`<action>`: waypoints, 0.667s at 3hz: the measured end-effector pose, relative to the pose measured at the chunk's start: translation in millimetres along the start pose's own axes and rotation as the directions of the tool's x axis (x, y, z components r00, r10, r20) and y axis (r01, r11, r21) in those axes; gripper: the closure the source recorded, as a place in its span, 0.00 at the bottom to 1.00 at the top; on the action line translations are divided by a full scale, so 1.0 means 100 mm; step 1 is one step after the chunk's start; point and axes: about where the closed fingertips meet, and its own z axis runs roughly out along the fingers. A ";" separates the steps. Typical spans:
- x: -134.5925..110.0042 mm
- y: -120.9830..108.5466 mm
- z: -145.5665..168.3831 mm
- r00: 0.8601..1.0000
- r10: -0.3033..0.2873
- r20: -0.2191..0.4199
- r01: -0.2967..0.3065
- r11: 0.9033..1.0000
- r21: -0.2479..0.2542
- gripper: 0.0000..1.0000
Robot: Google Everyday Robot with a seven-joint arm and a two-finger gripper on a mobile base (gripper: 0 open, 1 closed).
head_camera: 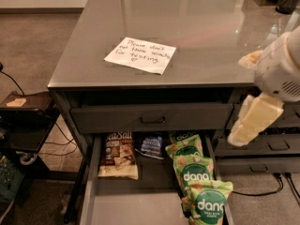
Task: Pick brown chip bag from middle drawer and place on counter
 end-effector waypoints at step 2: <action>-0.35 0.30 1.10 0.989 0.031 0.142 -0.029 0.999 -0.016 0.00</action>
Offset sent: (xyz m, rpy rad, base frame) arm 0.0412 0.1160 -0.1600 0.2325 -0.0519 -0.0221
